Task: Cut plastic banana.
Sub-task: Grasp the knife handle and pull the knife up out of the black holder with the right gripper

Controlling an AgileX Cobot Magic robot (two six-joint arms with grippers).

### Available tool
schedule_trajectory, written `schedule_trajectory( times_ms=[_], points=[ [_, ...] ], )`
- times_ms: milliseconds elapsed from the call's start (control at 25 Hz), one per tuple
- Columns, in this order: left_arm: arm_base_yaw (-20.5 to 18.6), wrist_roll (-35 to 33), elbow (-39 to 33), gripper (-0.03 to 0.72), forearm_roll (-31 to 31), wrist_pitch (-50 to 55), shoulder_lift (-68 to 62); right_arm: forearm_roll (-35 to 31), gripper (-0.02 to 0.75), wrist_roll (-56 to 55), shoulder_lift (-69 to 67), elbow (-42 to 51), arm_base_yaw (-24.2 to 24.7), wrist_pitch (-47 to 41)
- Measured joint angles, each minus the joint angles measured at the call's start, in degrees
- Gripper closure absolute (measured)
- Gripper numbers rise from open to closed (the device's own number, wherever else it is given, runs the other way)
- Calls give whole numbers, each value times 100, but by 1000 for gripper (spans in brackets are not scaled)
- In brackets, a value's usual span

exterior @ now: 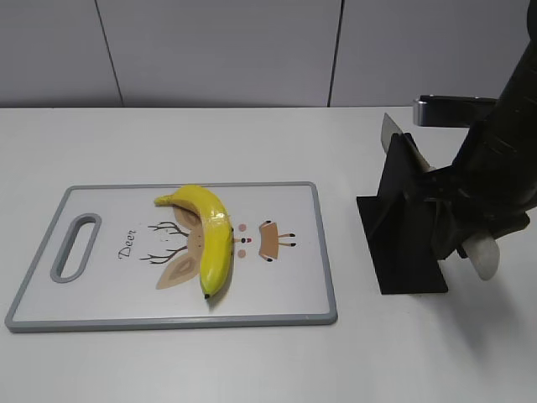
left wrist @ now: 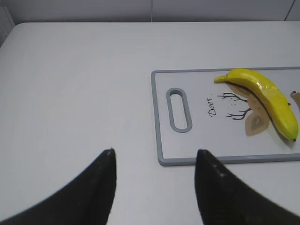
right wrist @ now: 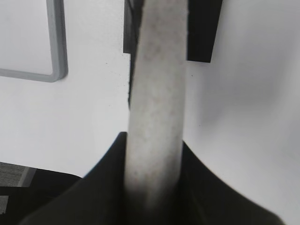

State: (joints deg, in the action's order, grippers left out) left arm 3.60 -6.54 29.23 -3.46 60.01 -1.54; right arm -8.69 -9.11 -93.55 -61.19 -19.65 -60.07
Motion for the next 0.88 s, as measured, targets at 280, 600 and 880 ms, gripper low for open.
schedule_trajectory(
  times_ms=[280,600,880],
  points=[
    [0,0,0,170,0,0,0,-51,566,-51,180,-43,0,-34],
    [0,0,0,170,0,0,0,-7,566,-224,895,-303,0,-273],
    [0,0,0,170,0,-12,0,313,572,-238,1202,-1139,-16,-508]
  ],
)
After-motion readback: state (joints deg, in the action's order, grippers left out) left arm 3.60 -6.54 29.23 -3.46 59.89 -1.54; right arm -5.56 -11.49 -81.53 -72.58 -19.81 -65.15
